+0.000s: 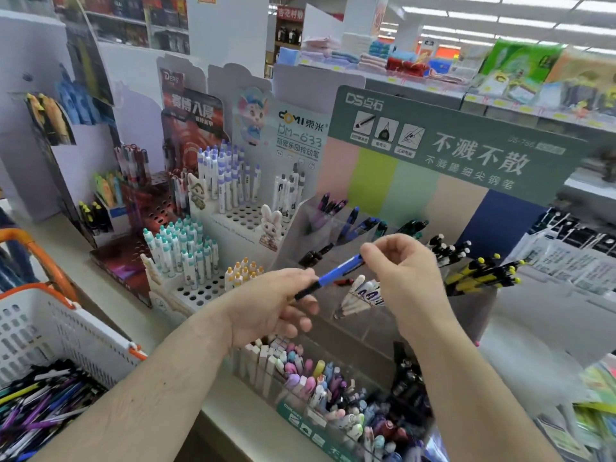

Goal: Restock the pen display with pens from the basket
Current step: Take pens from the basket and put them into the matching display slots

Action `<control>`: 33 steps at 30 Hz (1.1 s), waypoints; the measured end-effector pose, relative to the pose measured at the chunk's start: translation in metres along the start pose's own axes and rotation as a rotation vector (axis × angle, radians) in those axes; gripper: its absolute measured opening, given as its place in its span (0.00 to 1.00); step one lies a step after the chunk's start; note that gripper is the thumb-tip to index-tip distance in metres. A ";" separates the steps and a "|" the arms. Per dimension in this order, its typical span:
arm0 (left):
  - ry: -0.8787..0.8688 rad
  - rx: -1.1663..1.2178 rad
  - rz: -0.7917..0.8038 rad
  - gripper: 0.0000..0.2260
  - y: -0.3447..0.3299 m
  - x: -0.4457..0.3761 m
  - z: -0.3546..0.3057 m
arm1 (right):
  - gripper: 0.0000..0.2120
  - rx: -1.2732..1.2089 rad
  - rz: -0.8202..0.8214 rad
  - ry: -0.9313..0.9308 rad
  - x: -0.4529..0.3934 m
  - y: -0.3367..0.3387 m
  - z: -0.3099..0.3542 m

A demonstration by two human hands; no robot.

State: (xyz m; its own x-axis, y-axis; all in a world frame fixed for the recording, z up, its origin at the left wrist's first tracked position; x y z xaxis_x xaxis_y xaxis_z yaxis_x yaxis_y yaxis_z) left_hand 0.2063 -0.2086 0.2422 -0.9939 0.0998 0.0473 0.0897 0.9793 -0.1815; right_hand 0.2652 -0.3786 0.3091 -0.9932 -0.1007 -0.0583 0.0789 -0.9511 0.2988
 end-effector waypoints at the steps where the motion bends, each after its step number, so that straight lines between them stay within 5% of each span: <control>1: 0.002 0.091 -0.031 0.14 0.001 -0.002 0.001 | 0.06 -0.083 -0.069 -0.033 -0.002 0.009 -0.001; 6: -0.148 0.710 -0.086 0.12 -0.006 -0.016 0.002 | 0.05 -0.298 -0.224 -0.118 -0.006 0.024 -0.013; 11: -0.240 1.173 0.370 0.13 -0.023 -0.026 -0.002 | 0.04 -0.462 -0.197 -0.140 -0.006 0.022 -0.014; 15: -0.220 1.127 0.355 0.14 -0.024 -0.031 0.000 | 0.07 -0.545 -0.435 0.048 -0.013 0.044 0.003; 20: -0.260 0.972 0.154 0.24 -0.011 -0.029 0.010 | 0.04 -0.202 -0.727 0.379 -0.027 0.057 0.025; 26: -0.253 0.942 0.103 0.24 -0.006 -0.021 0.013 | 0.07 0.271 -0.671 0.523 -0.061 0.017 0.022; 33: -0.248 0.883 -0.020 0.27 0.002 -0.001 0.013 | 0.10 0.750 -0.405 0.189 -0.081 -0.015 0.031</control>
State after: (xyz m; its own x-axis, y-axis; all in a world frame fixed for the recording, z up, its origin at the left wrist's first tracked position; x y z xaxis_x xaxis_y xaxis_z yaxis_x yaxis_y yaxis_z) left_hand 0.2071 -0.2087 0.2286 -0.9892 -0.0567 -0.1352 0.0917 0.4802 -0.8724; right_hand 0.3421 -0.3472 0.3391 -0.8966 0.0936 -0.4329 -0.4204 -0.4874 0.7653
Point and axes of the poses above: each hand's wrist, its own x-axis away from the middle knuckle, its own y-axis out of the back of the hand, z = x × y, the point moved 3 cm from there along -x, towards the middle knuckle, and after that the axes turned 11 degrees about -y, right-handed, at the moved point
